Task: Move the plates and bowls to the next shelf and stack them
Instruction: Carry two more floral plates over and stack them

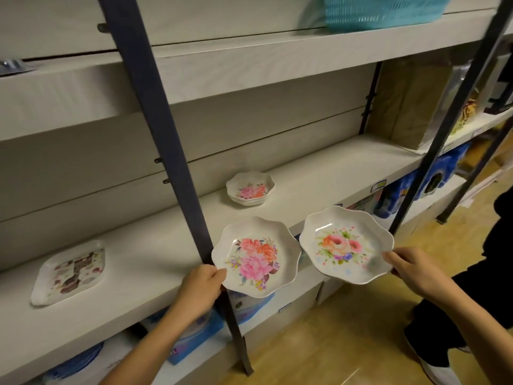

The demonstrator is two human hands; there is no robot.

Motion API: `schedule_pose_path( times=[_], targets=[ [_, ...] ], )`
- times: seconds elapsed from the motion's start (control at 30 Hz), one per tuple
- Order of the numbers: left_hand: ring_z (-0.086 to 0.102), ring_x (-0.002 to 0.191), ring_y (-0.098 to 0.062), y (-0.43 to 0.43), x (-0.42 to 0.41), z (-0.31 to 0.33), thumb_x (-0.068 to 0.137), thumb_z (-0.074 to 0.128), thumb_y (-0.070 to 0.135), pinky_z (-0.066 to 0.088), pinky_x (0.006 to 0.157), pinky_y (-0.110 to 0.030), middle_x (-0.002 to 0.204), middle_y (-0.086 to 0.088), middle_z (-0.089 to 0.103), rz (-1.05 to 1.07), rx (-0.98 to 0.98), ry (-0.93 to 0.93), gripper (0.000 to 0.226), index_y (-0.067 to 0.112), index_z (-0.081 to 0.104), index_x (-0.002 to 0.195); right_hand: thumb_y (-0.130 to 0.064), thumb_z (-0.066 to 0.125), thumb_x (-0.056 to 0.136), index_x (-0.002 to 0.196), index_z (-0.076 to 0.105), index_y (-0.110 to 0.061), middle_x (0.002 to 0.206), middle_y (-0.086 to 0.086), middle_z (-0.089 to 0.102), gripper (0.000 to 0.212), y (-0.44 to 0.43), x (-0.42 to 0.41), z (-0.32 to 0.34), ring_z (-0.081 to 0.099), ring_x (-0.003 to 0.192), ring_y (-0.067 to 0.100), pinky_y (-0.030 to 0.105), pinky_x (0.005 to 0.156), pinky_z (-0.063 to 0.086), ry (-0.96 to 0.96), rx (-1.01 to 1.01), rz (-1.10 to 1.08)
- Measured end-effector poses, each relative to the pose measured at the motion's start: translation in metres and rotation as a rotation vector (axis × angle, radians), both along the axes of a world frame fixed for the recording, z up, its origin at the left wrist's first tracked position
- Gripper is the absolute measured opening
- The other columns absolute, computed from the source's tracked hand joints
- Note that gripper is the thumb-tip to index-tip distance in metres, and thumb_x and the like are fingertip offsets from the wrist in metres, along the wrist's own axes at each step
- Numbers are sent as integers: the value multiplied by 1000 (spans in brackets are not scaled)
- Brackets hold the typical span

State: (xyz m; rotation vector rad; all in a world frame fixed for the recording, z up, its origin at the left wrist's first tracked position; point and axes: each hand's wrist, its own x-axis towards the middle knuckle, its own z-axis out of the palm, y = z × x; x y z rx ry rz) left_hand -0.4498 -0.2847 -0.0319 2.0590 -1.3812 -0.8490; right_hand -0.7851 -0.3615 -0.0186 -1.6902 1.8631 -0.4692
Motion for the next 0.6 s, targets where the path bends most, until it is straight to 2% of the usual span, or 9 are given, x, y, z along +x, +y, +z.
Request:
schedule_pose_path(
  times=[0.07,0.13,0.2,0.3,0.37,0.47,0.6],
  targets=[
    [41,47,-13,-17,-7,-2,95,46,19,32,54,-27,49,-1,44,12,2,24,43,12,42,53,-23,47,94,79,67,-1,83,24,68,34,-21,-2,3,62,74,36,45,71,50,-22,2,-5],
    [40,46,-13,-34,-12,-5,96,44,21,32,52,-26,50,-1,44,24,9,60,40,11,45,57,-23,47,95,80,67,4,84,27,67,36,-41,-4,6,59,68,33,42,65,47,-21,-15,-3],
    [41,41,-12,-49,-16,-5,96,43,23,34,45,-24,50,-1,45,41,22,83,35,8,50,65,-24,47,94,81,66,5,83,27,67,37,-60,-7,8,61,71,36,47,69,50,-14,-35,7],
    [41,33,-7,-69,-21,-2,97,41,23,35,37,-17,51,-2,48,55,36,76,36,8,50,66,-25,48,94,80,67,-2,78,14,67,33,-84,-10,11,63,73,30,50,75,51,-5,-26,17],
    [42,31,-6,-80,-24,0,97,41,23,35,36,-16,52,-2,49,68,35,76,37,11,48,63,-26,47,94,82,65,-7,74,7,64,29,-101,-13,11,61,68,24,43,67,50,-5,-30,43],
    [44,33,-6,-95,-29,3,97,40,23,38,40,-18,49,0,49,99,20,40,39,14,47,60,-25,47,95,79,63,-9,63,-1,56,27,-128,-17,12,53,58,14,29,53,39,22,-35,97],
    [45,37,-9,-116,-35,1,97,42,23,39,41,-19,50,1,49,217,24,41,38,15,47,61,-27,47,94,75,67,-5,64,1,61,35,-183,-20,4,60,66,24,40,67,49,55,-35,200]
  ],
)
